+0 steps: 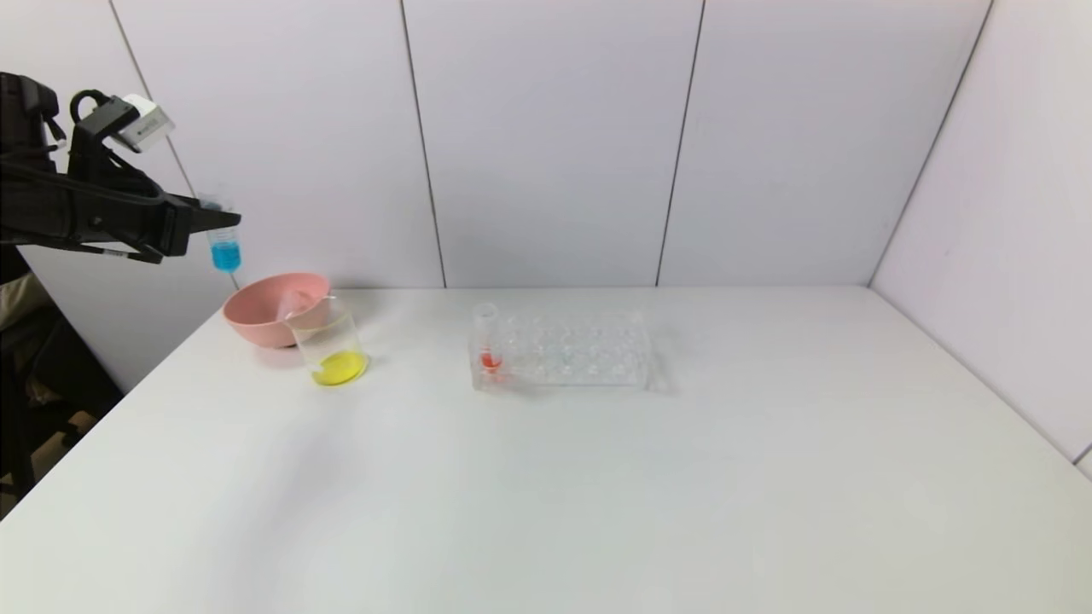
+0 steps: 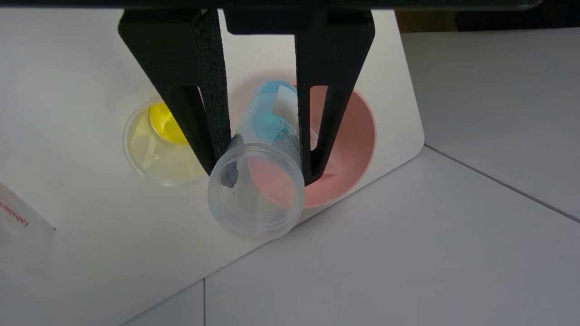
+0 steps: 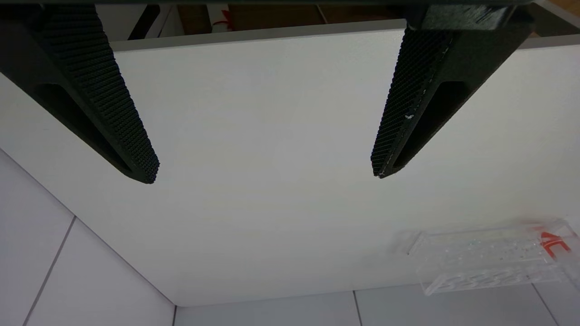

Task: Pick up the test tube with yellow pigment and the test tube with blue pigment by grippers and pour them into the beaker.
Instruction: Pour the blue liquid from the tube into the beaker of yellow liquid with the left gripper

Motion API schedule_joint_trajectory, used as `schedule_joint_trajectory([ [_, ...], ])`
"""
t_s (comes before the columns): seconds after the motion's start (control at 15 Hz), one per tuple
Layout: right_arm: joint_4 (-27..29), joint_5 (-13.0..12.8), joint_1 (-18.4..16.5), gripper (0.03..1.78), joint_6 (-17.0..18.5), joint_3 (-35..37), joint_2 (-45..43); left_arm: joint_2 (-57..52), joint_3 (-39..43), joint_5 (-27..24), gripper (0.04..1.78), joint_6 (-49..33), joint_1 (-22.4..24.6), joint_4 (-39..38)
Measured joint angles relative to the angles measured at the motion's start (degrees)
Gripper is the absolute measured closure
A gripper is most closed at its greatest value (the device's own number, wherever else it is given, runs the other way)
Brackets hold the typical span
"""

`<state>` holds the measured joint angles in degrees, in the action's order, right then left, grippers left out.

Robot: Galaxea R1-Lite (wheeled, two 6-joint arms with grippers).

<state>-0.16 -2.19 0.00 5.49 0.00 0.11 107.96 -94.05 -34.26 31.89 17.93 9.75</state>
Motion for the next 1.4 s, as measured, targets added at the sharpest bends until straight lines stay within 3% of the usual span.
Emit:
schedule_joint_trajectory([
  [0.33,0.0,0.0,0.0,0.10,0.0,0.0,0.0,5.9,-15.5,-5.3,1.38,23.1,2.7,22.4],
  [0.53,0.0,0.0,0.0,0.10,0.0,0.0,0.0,9.1,-19.5,-6.9,1.38,35.0,3.3,32.1],
  [1.0,0.0,0.0,0.0,0.10,0.0,0.0,0.0,11.9,-20.7,-5.5,1.38,42.0,3.1,32.7],
  [1.4,0.0,0.0,0.0,0.10,0.0,0.0,0.0,11.3,-21.3,2.1,1.38,48.4,2.1,37.7],
])
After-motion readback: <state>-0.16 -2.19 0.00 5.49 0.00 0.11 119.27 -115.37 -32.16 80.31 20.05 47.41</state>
